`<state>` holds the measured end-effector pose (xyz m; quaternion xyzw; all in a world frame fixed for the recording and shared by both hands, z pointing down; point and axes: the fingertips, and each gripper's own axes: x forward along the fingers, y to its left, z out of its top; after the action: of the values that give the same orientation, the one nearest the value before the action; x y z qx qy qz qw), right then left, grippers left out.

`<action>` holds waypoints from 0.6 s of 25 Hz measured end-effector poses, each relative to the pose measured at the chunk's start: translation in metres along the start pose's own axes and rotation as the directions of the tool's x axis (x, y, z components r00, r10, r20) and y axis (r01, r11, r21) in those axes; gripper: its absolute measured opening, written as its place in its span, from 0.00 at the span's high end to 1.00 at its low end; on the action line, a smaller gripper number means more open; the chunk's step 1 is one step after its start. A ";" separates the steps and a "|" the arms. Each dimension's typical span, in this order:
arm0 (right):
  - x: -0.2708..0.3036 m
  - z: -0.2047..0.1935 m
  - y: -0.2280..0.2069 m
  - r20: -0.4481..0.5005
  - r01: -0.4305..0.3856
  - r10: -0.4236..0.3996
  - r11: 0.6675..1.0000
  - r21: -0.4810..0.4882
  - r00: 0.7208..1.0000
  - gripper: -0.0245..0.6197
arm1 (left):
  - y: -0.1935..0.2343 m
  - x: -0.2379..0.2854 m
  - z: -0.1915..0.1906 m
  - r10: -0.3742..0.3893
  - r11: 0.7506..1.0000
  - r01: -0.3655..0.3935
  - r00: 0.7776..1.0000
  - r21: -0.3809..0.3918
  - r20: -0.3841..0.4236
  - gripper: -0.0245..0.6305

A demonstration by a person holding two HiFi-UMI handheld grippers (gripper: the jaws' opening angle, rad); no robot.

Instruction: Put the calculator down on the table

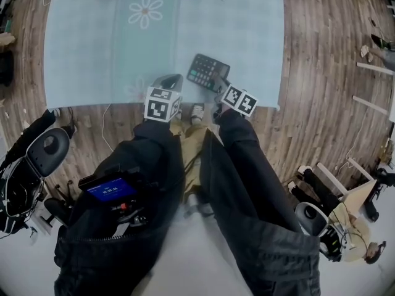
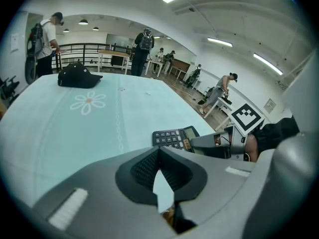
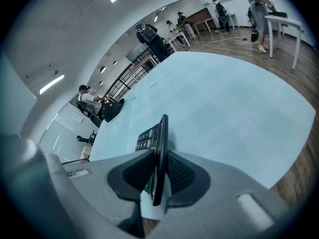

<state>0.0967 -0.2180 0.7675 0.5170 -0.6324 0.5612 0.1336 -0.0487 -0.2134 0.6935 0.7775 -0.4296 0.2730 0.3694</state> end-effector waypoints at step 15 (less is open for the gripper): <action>0.009 -0.006 -0.011 -0.039 0.013 -0.014 1.000 -0.016 0.999 0.81 | 0.003 -0.003 0.000 0.011 1.000 -0.011 1.000 -0.007 -0.006 0.96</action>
<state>0.0993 -0.2155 0.7824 0.5089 -0.6307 0.5653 0.1539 -0.0524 -0.2129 0.6922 0.7730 -0.4338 0.2758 0.3719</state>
